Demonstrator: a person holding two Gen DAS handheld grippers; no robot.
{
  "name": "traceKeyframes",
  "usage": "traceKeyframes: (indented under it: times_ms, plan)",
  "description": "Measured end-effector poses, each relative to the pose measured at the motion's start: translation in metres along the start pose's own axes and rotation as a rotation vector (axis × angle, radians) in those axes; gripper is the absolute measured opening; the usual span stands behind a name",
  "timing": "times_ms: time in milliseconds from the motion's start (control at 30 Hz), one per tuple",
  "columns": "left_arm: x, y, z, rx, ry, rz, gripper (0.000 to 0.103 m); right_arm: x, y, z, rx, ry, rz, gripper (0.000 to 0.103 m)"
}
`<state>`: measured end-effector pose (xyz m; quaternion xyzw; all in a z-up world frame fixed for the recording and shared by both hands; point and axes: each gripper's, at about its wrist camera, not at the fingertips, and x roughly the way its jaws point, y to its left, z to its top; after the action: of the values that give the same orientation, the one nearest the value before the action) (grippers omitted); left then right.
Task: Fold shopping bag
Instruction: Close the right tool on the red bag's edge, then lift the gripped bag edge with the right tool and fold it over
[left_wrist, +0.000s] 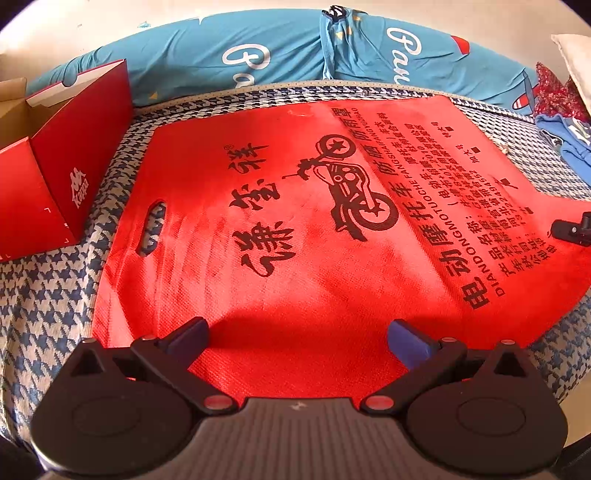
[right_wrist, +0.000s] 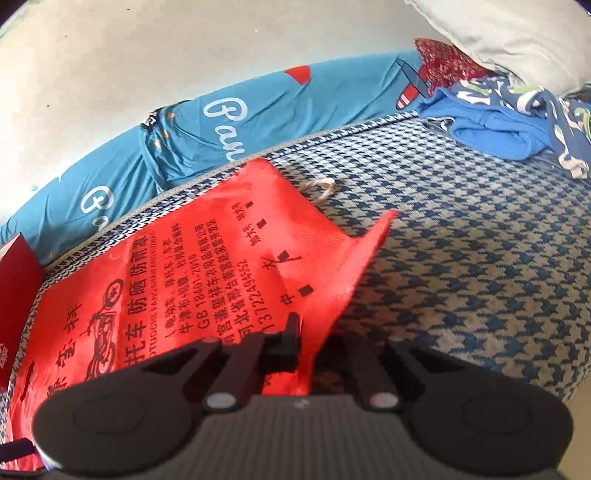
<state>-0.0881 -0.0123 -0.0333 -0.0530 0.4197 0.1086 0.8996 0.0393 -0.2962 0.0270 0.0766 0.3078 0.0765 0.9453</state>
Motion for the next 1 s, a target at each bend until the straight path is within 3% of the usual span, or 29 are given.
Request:
traceKeyframes:
  times_ms: [467, 1000]
  plan:
    - [-0.014, 0.018, -0.003, 0.000, 0.029, 0.106, 0.103, -0.051, 0.063, 0.017, -0.115, -0.136, 0.229, 0.001]
    - [-0.024, 0.049, -0.006, -0.068, 0.086, 0.171, 0.103, -0.069, 0.140, 0.007, -0.224, -0.116, 0.463, 0.001]
